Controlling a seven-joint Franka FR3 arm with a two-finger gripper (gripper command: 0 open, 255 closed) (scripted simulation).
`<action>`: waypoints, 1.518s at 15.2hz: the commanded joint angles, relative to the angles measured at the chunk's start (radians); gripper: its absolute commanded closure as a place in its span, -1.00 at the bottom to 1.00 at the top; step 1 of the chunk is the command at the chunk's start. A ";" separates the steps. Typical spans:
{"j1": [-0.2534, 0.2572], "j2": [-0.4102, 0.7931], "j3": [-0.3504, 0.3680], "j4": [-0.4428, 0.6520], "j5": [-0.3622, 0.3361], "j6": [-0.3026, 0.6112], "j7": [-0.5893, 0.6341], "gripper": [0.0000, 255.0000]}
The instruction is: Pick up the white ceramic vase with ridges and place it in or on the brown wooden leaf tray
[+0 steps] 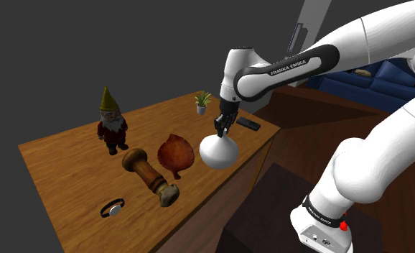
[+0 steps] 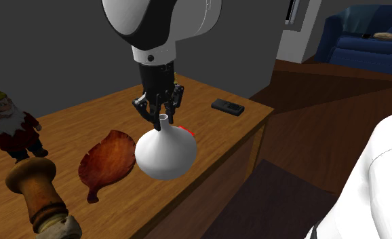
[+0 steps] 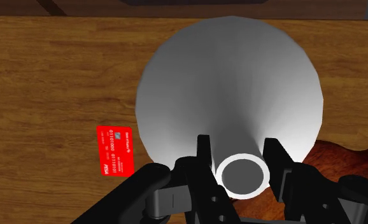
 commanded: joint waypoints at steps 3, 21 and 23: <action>0.000 0.000 0.000 0.000 0.000 0.000 0.000 1.00; 0.000 -0.080 -0.003 0.161 0.001 -0.242 -0.002 1.00; 0.000 -0.085 -0.004 0.184 0.001 -0.269 -0.002 1.00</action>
